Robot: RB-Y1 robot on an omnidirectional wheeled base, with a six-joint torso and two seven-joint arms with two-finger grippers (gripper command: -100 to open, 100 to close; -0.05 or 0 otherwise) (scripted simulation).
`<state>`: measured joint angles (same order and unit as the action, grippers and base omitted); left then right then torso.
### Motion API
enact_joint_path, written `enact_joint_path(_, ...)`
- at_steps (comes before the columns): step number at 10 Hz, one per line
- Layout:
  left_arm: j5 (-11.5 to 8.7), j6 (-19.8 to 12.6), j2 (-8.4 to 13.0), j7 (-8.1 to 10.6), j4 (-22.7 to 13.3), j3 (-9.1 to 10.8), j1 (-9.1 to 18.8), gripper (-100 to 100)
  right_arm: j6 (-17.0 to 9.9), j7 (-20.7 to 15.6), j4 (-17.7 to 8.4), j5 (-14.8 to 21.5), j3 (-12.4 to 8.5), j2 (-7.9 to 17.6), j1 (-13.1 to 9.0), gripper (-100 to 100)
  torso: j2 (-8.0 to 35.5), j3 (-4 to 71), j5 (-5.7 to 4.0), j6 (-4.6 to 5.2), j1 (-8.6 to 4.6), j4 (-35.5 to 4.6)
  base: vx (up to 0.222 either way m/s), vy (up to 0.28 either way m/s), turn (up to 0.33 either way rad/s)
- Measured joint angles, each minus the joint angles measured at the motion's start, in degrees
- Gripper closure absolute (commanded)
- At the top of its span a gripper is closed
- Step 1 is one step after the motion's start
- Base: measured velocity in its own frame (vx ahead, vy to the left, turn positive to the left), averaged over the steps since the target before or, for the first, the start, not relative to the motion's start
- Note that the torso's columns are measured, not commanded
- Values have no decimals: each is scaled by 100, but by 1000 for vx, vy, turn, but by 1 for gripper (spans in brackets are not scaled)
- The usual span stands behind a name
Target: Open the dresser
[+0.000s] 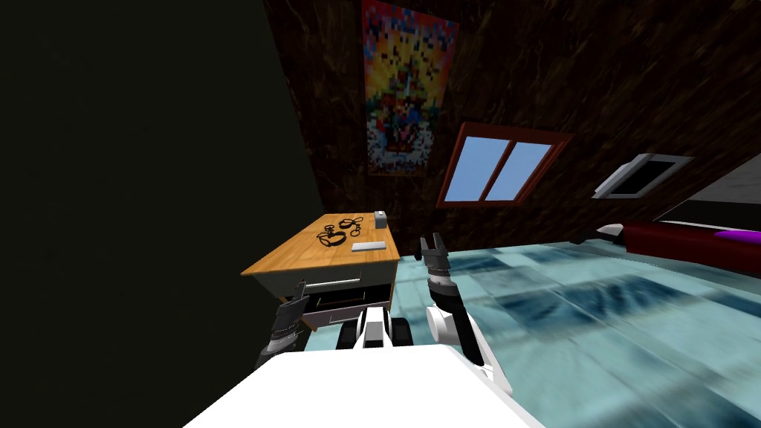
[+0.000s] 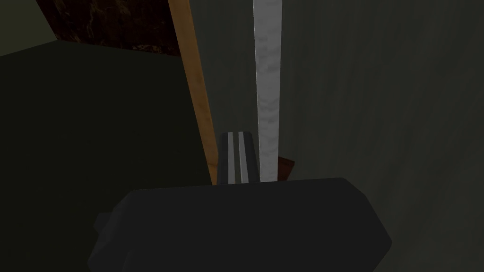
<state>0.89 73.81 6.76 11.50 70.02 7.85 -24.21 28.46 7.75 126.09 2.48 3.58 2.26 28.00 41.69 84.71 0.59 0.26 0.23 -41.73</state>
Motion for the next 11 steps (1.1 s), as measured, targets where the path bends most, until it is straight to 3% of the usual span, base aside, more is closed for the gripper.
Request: enact_joint_path(11, -55, 320, 8, 7, -292, 20, 51, -100, 0, 0, 0, 0, 0, 0, 0, 0, -6, -2, 16, -4, 20, 8, 1, -1, 4)
